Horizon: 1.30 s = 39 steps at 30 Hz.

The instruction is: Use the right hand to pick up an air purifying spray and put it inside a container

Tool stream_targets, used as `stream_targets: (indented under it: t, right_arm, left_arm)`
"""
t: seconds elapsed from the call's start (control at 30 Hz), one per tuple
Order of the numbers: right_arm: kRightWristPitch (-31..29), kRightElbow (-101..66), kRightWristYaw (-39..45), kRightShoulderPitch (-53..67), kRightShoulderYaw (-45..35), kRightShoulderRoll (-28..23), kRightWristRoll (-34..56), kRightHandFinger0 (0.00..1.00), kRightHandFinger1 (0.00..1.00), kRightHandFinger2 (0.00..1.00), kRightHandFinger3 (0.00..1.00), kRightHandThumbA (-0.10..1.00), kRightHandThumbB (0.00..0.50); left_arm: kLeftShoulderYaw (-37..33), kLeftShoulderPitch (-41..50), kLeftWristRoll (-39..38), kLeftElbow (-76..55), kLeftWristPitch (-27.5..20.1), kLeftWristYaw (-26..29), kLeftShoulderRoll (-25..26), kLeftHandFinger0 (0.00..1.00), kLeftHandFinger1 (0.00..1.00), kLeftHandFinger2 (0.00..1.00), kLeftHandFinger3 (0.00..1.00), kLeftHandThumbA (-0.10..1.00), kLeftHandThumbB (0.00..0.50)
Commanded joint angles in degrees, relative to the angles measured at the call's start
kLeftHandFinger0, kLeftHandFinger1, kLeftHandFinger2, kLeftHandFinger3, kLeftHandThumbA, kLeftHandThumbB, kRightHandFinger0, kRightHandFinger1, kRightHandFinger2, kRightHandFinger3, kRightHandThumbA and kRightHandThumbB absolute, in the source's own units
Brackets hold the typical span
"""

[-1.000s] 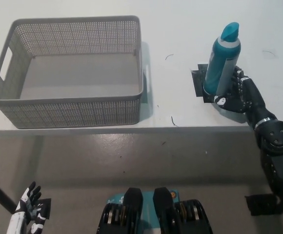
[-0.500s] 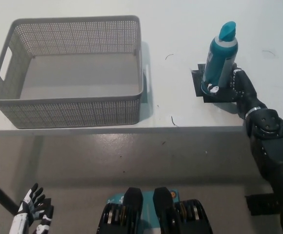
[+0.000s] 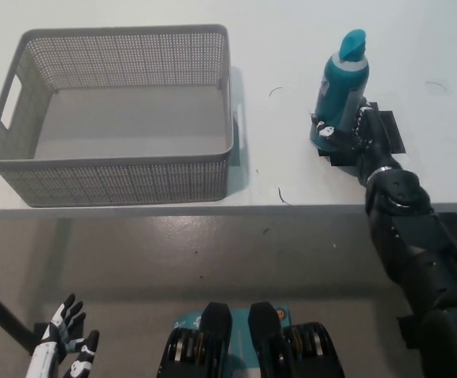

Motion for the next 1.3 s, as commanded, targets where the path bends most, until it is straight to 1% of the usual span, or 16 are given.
stream_targets:
  t: [0.0, 0.07, 0.1, 0.13, 0.2, 0.27, 0.3, 0.43, 0.47, 0.5, 0.67, 0.8, 0.93, 1.03, 1.1, 1.27]
  right_arm:
    - [-6.7, -1.3, -10.8, -4.2, -3.3, 2.1, 2.8, 0.56, 0.35, 0.35, 0.45, -0.10, 0.415]
    - [-7.0, -1.6, -9.8, -4.0, -3.7, 2.1, 3.0, 0.40, 0.26, 0.30, 0.43, -0.10, 0.413]
    - [-7.1, -1.6, -9.8, -4.0, -3.6, 2.1, 2.8, 0.38, 0.25, 0.29, 0.42, -0.10, 0.413]
    - [-7.1, -2.3, -9.3, -4.0, -3.4, 2.1, 2.6, 0.45, 0.30, 0.30, 0.41, -0.10, 0.424]
    - [-7.3, -4.5, -8.8, -3.6, -3.4, 2.5, 2.9, 0.36, 0.25, 0.29, 0.42, -0.09, 0.427]
    - [-7.3, -8.1, -8.5, -3.9, -2.5, 3.1, 2.2, 0.33, 0.26, 0.32, 0.44, -0.10, 0.401]
    - [-7.3, -10.2, -8.7, -4.2, -1.6, 3.5, 1.4, 0.33, 0.27, 0.34, 0.43, -0.09, 0.416]
    - [-1.9, -20.0, -9.6, -5.0, 0.7, 5.0, -0.6, 0.37, 0.25, 0.28, 0.43, -0.03, 0.424]
    - [-1.3, -23.3, -8.9, -5.1, 1.3, 5.6, -0.5, 0.32, 0.21, 0.26, 0.42, -0.01, 0.446]
    - [-0.6, -26.8, -7.2, -5.7, 1.7, 6.5, 1.0, 0.30, 0.20, 0.26, 0.39, -0.05, 0.458]
    - [3.1, -35.5, -4.6, -6.6, 5.6, 8.1, 0.2, 0.27, 0.19, 0.27, 0.35, -0.05, 0.459]
    - [9.9, -39.3, -4.1, -7.7, 6.2, 10.6, 3.2, 0.21, 0.10, 0.17, 0.33, 0.00, 0.489]
    - [10.6, -39.7, -2.4, -7.5, 7.6, 12.4, 4.1, 0.19, 0.16, 0.26, 0.33, -0.06, 0.468]
    - [9.6, -37.8, -1.4, -6.5, 9.0, 13.9, 3.8, 0.11, 0.13, 0.24, 0.32, -0.07, 0.465]
    - [7.9, -35.6, -0.6, -5.5, 11.5, 14.5, 1.5, 0.06, 0.08, 0.21, 0.33, 0.00, 0.458]
    - [10.0, -32.9, -0.3, -2.0, 16.0, 17.1, -0.5, 0.10, 0.14, 0.28, 0.33, -0.09, 0.477]
  left_arm:
    - [-0.1, 0.2, -0.2, -2.7, 0.7, -0.6, 0.9, 0.74, 0.95, 1.00, 1.00, 0.71, 0.231]
    - [-0.2, 0.1, 0.0, -2.7, 0.7, -0.6, 1.1, 0.73, 0.94, 1.00, 1.00, 0.71, 0.218]
    - [-0.2, 0.1, 0.2, -2.8, 0.7, -0.5, 1.1, 0.73, 0.94, 1.00, 1.00, 0.71, 0.217]
    - [-0.3, 0.1, 0.3, -2.8, 0.7, -0.4, 1.1, 0.73, 0.94, 1.00, 1.00, 0.70, 0.209]
    - [-0.3, 0.2, 0.0, -3.0, 0.9, -0.7, 1.5, 0.73, 0.95, 1.00, 1.00, 0.71, 0.217]
    - [-0.2, 0.0, 0.3, -2.4, 0.6, -0.5, 1.6, 0.73, 0.94, 1.00, 1.00, 0.70, 0.213]
    - [-0.2, -0.1, 0.2, -2.0, 0.2, -0.5, 1.6, 0.73, 0.94, 1.00, 1.00, 0.70, 0.212]
    - [-0.2, -0.3, 0.0, -1.9, 0.2, -0.5, 1.6, 0.73, 0.95, 1.00, 1.00, 0.70, 0.202]
    - [-0.2, -0.2, 0.2, -2.1, 0.4, -0.5, 1.6, 0.73, 0.95, 1.00, 1.00, 0.70, 0.208]
    - [-0.3, -0.2, 0.3, -2.1, 0.4, -0.5, 1.6, 0.73, 0.95, 1.00, 1.00, 0.70, 0.205]
    - [-0.6, -0.2, -0.1, -1.9, 1.0, -0.7, 1.2, 0.75, 0.96, 1.00, 1.00, 0.72, 0.236]
    - [-0.7, 0.2, -0.7, -2.6, 1.1, -1.0, 1.0, 0.77, 0.97, 1.00, 1.00, 0.73, 0.242]
    - [-0.7, -0.4, -0.1, -2.4, 1.4, -1.1, 1.4, 0.77, 0.98, 1.00, 1.00, 0.76, 0.238]
    - [-0.7, -0.6, -0.1, -2.0, 1.0, -1.2, 1.5, 0.76, 0.98, 1.00, 1.00, 0.75, 0.249]
    - [-0.7, -0.7, -0.9, -2.1, 1.6, -1.6, 1.3, 0.77, 0.98, 1.00, 1.00, 0.72, 0.246]
    - [-0.9, -0.6, 0.1, -2.4, 1.9, -1.6, 1.2, 0.77, 0.98, 1.00, 1.00, 0.73, 0.221]
